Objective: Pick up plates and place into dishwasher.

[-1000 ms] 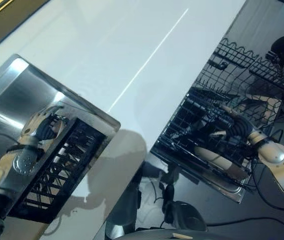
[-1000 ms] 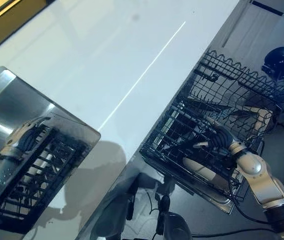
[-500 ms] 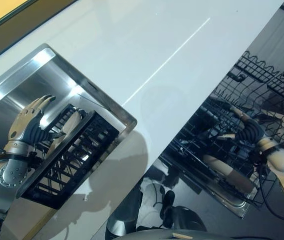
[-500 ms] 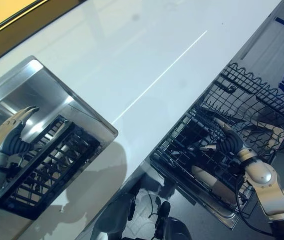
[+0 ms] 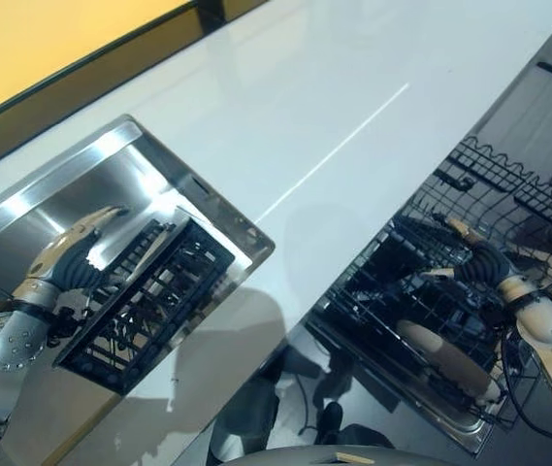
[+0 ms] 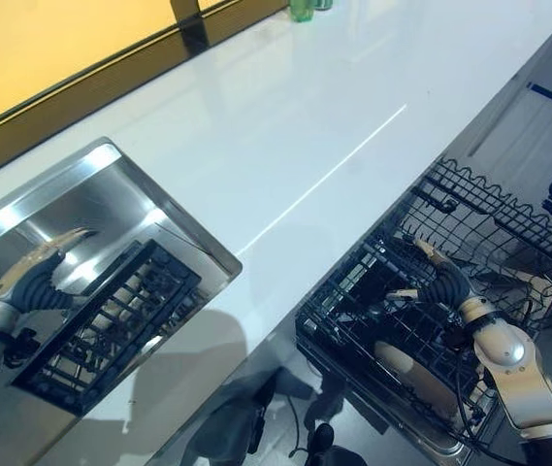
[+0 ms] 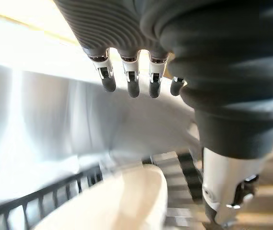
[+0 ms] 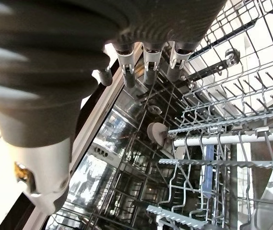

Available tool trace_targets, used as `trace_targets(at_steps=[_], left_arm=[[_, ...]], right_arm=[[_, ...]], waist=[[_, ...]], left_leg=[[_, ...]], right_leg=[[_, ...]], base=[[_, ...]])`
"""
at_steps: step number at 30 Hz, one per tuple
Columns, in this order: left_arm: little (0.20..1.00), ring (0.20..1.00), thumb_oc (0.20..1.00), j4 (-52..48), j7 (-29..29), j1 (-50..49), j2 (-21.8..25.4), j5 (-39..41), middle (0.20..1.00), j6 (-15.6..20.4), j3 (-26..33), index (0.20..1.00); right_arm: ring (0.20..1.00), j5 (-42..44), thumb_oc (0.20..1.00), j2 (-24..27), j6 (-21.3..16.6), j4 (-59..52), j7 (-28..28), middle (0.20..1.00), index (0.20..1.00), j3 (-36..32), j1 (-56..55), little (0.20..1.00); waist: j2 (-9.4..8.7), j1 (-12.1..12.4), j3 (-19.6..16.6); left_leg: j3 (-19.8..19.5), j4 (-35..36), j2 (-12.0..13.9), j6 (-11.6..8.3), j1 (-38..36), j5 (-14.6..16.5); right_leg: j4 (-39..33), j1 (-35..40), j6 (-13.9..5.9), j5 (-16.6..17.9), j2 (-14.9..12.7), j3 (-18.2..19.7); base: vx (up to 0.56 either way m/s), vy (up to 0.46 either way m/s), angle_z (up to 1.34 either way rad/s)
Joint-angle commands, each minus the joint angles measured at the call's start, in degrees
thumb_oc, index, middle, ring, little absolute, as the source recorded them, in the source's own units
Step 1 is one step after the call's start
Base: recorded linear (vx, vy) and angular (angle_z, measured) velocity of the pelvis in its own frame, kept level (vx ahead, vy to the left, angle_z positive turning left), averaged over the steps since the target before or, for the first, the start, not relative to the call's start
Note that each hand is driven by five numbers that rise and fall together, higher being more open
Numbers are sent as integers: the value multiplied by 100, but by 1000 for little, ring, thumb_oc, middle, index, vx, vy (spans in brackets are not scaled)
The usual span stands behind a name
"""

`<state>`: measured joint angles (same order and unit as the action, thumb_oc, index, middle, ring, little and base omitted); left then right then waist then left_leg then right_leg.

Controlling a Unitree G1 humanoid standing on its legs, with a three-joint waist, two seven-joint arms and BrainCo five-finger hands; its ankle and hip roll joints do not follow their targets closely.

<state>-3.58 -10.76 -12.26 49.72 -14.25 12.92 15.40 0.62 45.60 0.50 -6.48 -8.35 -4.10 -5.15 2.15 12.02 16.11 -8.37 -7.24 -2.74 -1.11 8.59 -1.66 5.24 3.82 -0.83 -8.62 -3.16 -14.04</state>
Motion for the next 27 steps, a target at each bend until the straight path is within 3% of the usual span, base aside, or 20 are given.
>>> trace_targets(at_steps=[1,6,8,9,12,18,27], left_arm=[[1000,1000,1000,42,-77,-306,524,475,1000,-272,366,1000],[1000,1000,1000,116,-163,-412,602,1116,1000,-400,649,1000],[1000,1000,1000,62,-463,-476,542,1477,1000,-333,738,1000],[1000,1000,1000,-65,-922,-515,445,1837,1000,-278,756,1000],[1000,1000,1000,-379,-1462,-572,297,1914,1000,-383,536,1000],[1000,1000,1000,-90,-1576,-428,360,2236,1000,-609,119,1000],[1000,1000,1000,30,-1598,-512,292,2172,1000,-555,-261,1000]], right_arm=[[1000,43,1000,357,-42,-307,-18,1000,1000,-79,-43,1000],[1000,90,1000,465,48,-280,-75,1000,1000,-67,16,1000],[1000,69,1000,456,31,-215,-60,1000,1000,-65,21,1000],[1000,81,1000,464,29,-179,-54,1000,1000,-90,2,1000],[1000,95,1000,464,-36,-105,-47,1000,1000,-101,-39,1000],[1000,166,1000,588,-103,-80,-89,1000,1000,-24,-127,1000],[1000,311,1000,794,-155,-147,-134,1000,1000,-191,-437,1000]], waist=[[-39,55,-513],[34,100,-574],[51,127,-583],[58,162,-591],[72,196,-587],[94,103,-607],[88,-22,-434]], left_leg=[[-177,116,66,-312,230,-168],[-233,128,32,-315,221,-179],[-261,101,13,-311,250,-176],[-281,90,5,-312,261,-174],[-314,59,13,-340,290,-194],[-268,21,29,-348,260,-182],[-78,-180,63,-367,373,-162]], right_leg=[[597,-154,-234,-92,-295,-253],[611,-117,-235,-126,-335,-312],[630,-112,-224,-146,-342,-330],[647,-105,-215,-160,-344,-358],[663,-71,-208,-159,-339,-406],[671,-27,-227,-156,-328,-365],[744,-120,-257,-97,-360,-228]], base=[[24,54,6],[13,47,7],[7,15,8],[13,-3,7],[27,-5,7],[55,29,4],[42,35,-1]])
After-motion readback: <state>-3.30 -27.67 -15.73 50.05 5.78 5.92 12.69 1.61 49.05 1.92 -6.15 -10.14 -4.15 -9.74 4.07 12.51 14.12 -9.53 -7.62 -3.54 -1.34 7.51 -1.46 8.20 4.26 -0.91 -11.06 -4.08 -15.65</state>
